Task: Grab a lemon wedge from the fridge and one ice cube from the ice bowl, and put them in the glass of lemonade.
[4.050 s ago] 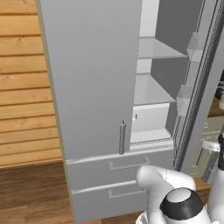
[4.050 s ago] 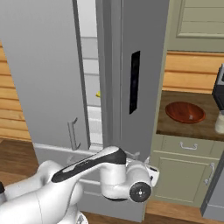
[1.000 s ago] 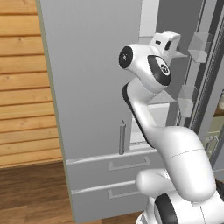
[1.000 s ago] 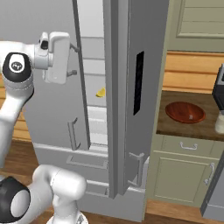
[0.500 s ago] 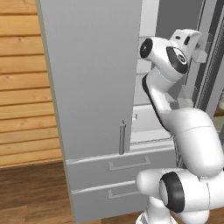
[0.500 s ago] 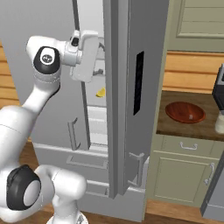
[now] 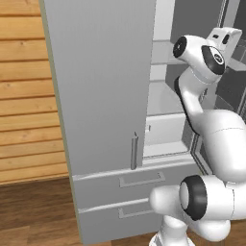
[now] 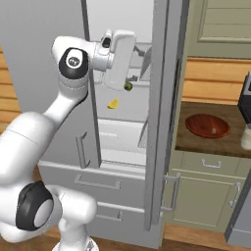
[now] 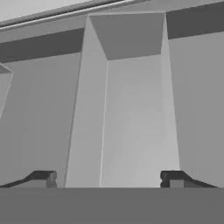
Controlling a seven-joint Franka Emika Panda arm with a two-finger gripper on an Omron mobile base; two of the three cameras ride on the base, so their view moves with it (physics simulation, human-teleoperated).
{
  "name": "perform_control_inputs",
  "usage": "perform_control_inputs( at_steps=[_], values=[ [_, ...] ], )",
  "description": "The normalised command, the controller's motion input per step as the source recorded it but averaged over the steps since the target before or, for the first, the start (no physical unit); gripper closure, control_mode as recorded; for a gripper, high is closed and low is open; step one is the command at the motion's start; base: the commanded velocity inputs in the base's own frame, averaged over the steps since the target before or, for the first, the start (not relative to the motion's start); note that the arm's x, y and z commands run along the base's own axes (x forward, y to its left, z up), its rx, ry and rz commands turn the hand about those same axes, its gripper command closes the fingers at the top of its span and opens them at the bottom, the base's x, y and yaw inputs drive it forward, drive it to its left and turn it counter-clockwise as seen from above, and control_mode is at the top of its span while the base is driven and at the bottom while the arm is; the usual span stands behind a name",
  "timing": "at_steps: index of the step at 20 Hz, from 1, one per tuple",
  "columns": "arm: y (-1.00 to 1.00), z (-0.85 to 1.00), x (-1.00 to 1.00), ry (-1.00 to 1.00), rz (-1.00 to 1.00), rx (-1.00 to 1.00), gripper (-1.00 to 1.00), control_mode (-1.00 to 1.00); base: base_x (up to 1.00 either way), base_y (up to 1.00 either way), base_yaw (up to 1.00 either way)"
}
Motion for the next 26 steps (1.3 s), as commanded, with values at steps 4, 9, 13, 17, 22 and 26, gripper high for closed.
perform_control_inputs(
  at_steps=[4,9,13,17,22,26],
  values=[
    [-0.62,0.00,0.00,0.04,-0.10,0.00,-1.00,-1.00,0.00,0.00,0.00],
    [0.06,0.00,-0.01,0.01,-0.08,0.01,-1.00,-1.00,0.00,0.00,0.00],
    [0.46,0.00,-0.28,-0.11,-0.02,0.16,-1.00,-1.00,0.00,0.00,0.00],
    [0.58,-0.04,-0.37,-0.21,-0.02,0.37,-1.00,-1.00,0.00,0.00,0.00],
    [0.62,-0.38,-0.53,-0.21,0.00,0.46,-1.00,-1.00,0.00,0.00,0.00],
    [0.92,-0.90,-0.51,-0.28,0.00,0.41,-1.00,-1.00,0.00,0.00,0.00]
  ],
)
